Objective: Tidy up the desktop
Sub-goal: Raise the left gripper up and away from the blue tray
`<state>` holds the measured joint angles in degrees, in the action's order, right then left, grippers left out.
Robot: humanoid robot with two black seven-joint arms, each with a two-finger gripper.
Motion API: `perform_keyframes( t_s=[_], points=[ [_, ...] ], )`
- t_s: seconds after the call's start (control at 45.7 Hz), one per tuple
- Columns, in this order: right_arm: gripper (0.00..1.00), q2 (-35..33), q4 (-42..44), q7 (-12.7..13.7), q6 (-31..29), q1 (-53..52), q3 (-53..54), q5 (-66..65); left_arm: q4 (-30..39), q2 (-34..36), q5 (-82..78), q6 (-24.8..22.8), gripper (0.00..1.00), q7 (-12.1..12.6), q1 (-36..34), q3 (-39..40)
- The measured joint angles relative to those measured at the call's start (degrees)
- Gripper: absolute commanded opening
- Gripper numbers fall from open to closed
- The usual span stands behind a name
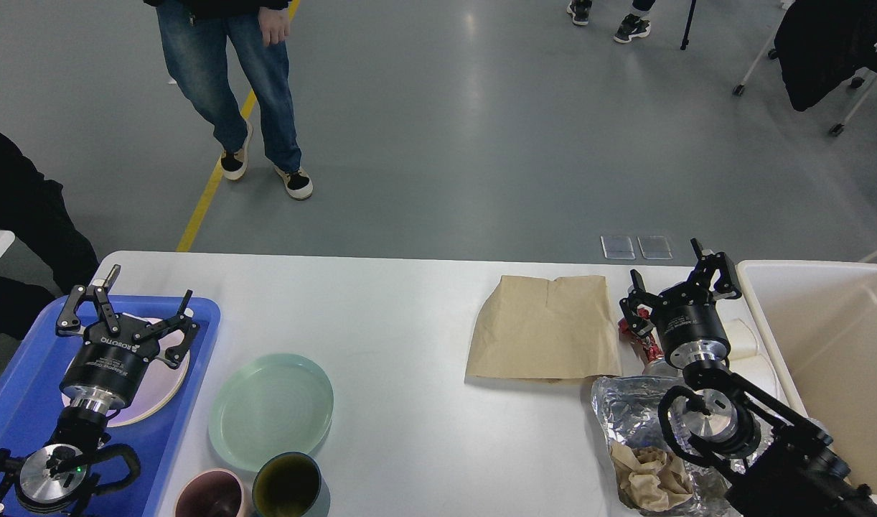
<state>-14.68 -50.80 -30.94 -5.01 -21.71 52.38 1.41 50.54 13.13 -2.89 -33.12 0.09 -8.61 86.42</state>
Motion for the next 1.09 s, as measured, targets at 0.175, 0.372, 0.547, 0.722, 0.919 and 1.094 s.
perform_keyframes(
  t_s=[0.175, 0.372, 0.547, 0.722, 0.919, 1.094],
  points=[
    [1.0, 0.0, 0.0, 0.0, 0.0, 0.0, 0.0, 0.0, 0.0, -0.1, 0.1, -0.1, 0.97, -0.1, 0.0, 0.1],
    [1.0, 0.0, 0.1, 0.0, 0.0, 0.0, 0.0, 0.0, -0.1, 0.0, 0.2, 0.4, 0.97, 0.1, 0.0, 0.3],
    [1.0, 0.0, 0.1, 0.0, 0.0, 0.0, 0.0, 0.0, 0.0, 1.5, 0.0, 0.5, 0.97, 0.1, -0.6, -2.1],
    [1.0, 0.0, 0.1, 0.0, 0.0, 0.0, 0.0, 0.0, -2.3, 6.1, 0.4, 1.6, 0.97, 0.1, -5.0, -10.0],
    [1.0, 0.0, 0.1, 0.0, 0.0, 0.0, 0.0, 0.0, -4.5, 20.7, 0.2, 0.1, 0.97, 1.1, -15.5, -34.8],
    [1.0, 0.0, 0.1, 0.0, 0.0, 0.0, 0.0, 0.0, -4.8, 31.4, 0.1, -0.7, 0.97, 1.1, -30.5, -63.1]
  ],
)
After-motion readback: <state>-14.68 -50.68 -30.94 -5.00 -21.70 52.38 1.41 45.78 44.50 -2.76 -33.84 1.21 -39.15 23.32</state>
